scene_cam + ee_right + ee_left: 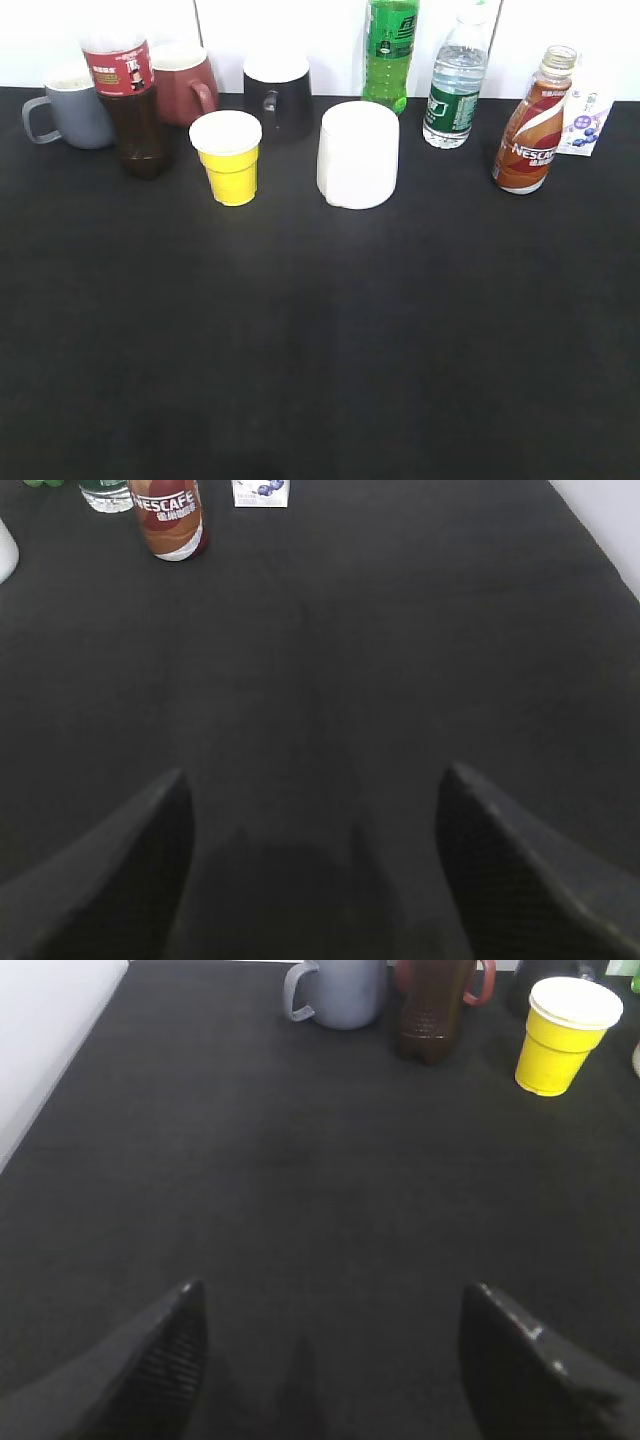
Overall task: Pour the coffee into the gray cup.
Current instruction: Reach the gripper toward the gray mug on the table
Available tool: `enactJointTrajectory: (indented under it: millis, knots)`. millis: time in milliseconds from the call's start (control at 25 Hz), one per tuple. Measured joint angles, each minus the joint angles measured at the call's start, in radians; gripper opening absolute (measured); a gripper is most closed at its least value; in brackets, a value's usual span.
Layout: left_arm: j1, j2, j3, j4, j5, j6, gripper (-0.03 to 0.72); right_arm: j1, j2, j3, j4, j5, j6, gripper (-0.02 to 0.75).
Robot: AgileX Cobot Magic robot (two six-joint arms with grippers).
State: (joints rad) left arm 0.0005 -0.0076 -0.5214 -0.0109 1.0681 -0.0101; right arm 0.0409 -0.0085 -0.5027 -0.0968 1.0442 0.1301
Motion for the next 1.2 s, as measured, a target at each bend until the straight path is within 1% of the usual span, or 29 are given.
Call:
enactJointTrajectory:
  millis: [320,440,560,680,720,760,840,920,1040,1200]
  knots:
    - [0.0,0.0,0.0,0.0,0.0,0.0,0.59,0.0,0.0,0.0,0.0,0.0,0.0,0.59]
    - [0.0,0.0,0.0,0.0,0.0,0.0,0.552,0.0,0.0,0.0,0.0,0.0,0.0,0.59]
    - [0.0,0.0,0.0,0.0,0.0,0.0,0.495,0.0,0.0,0.0,0.0,0.0,0.0,0.589]
    - [0.0,0.0,-0.007,-0.001,-0.013,0.0,0.482,0.0,0.0,0.0,0.0,0.0,0.0,0.591]
    - [0.0,0.0,-0.018,-0.001,-0.051,0.0,0.482,0.0,0.0,0.0,0.0,0.0,0.0,0.591]
    - [0.0,0.0,-0.023,-0.001,-0.133,0.0,0.482,0.0,0.0,0.0,0.0,0.0,0.0,0.591]
    - [0.0,0.0,-0.024,0.001,-0.331,0.0,0.482,0.0,0.0,0.0,0.0,0.0,0.0,0.591]
    - [0.0,0.046,-0.012,0.002,-0.56,0.0,0.482,0.0,0.0,0.0,0.0,0.0,0.0,0.59]
    - [0.0,0.223,0.005,0.002,-0.792,0.0,0.482,0.0,0.0,0.0,0.0,0.0,0.0,0.59]
    - [0.0,0.554,0.006,-0.006,-1.074,0.0,0.482,0.0,0.0,0.0,0.0,0.0,0.0,0.591]
